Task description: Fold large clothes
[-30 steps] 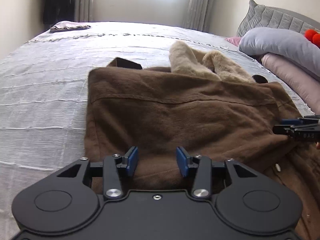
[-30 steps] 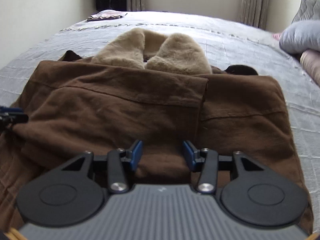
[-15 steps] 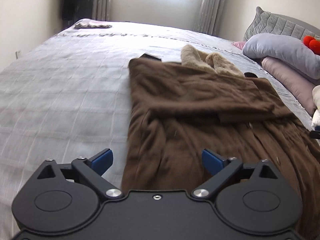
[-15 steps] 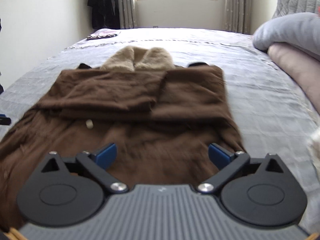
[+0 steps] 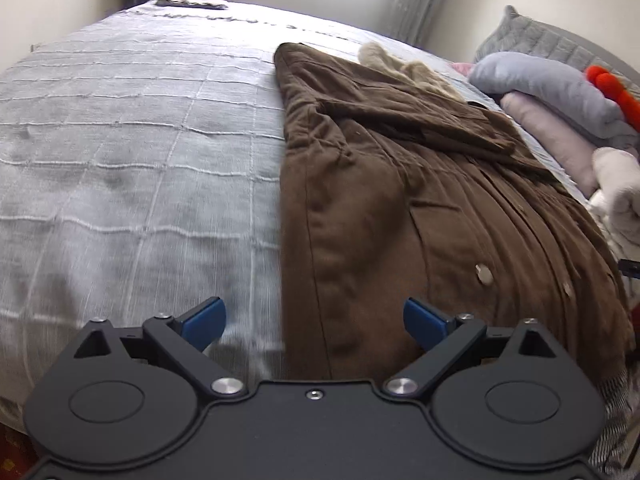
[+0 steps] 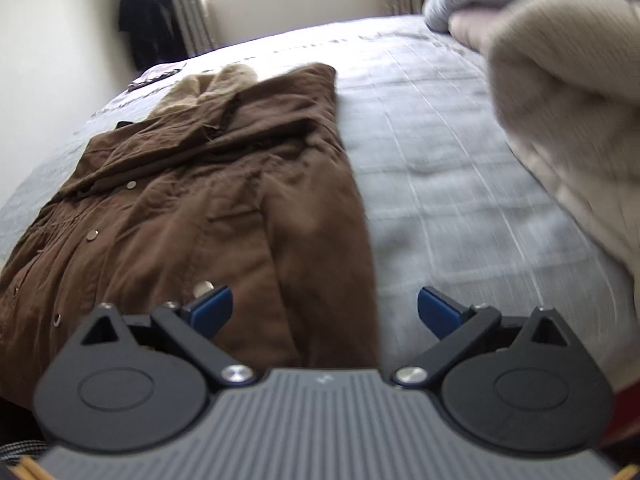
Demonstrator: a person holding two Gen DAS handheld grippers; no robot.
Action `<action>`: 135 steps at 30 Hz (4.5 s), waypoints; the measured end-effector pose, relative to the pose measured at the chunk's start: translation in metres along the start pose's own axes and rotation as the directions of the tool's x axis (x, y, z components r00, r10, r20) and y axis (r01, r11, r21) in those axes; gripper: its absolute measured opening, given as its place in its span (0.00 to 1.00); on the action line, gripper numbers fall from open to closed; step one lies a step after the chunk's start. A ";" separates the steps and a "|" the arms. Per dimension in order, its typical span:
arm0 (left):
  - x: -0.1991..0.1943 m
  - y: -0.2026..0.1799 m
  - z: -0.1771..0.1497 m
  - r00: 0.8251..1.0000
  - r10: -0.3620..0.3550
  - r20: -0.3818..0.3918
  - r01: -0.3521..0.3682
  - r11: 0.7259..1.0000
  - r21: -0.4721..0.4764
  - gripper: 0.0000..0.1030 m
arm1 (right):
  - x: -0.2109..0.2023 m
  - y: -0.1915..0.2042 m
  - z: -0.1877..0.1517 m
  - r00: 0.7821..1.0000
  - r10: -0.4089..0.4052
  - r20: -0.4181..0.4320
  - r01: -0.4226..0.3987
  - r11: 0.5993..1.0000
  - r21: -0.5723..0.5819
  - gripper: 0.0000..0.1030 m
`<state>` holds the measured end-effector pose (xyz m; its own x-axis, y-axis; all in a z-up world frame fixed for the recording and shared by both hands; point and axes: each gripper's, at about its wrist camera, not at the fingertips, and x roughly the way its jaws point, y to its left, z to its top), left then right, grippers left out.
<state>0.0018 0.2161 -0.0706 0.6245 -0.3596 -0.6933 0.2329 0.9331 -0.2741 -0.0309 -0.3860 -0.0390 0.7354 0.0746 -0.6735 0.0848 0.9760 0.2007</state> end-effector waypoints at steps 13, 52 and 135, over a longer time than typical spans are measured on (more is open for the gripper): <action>-0.016 0.014 -0.049 0.988 -0.129 -0.089 0.119 0.987 -0.111 0.91 | -0.002 -0.023 -0.048 0.994 0.080 -0.080 -0.072 0.992 0.106 0.98; -0.046 -0.047 0.032 0.962 -0.229 0.147 0.245 0.964 -0.103 0.08 | -0.046 0.040 0.042 0.955 0.247 0.162 -0.274 0.947 0.169 0.06; 0.166 -0.045 0.356 0.786 0.266 0.558 -0.237 0.963 -0.125 0.09 | 0.192 0.099 0.328 0.814 -0.235 0.531 0.299 0.954 -0.036 0.08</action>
<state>0.3607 0.1182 0.0643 0.9688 -0.0294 -0.2462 -0.0168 0.9829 -0.1834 0.3396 -0.3425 0.0849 0.9359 -0.2772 -0.2173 0.2762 0.9604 -0.0359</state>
